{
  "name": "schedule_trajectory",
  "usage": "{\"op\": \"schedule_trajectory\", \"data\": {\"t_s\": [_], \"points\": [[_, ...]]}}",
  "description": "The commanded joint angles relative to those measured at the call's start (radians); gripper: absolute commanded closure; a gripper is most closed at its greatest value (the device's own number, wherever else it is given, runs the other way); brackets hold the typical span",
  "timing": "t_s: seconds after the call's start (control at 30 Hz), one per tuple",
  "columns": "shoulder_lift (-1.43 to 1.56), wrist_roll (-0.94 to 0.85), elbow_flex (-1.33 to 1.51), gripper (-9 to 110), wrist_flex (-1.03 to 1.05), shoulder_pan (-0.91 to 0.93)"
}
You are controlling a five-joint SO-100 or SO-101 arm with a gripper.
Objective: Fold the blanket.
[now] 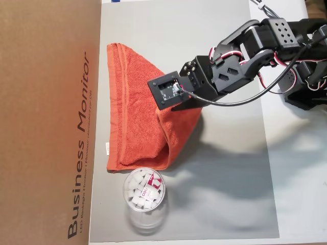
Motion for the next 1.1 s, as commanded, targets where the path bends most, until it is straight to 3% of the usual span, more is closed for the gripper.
{"op": "schedule_trajectory", "data": {"t_s": [0.0, 0.27, 0.8, 1.07], "points": [[0.058, -0.008, -0.078, 102, 0.000, 0.044], [0.044, -0.009, -0.110, 102, -0.015, 0.166], [-0.129, 0.002, -0.114, 102, -0.327, 0.314], [-0.311, 0.006, -0.293, 102, -0.376, 0.373]]}}
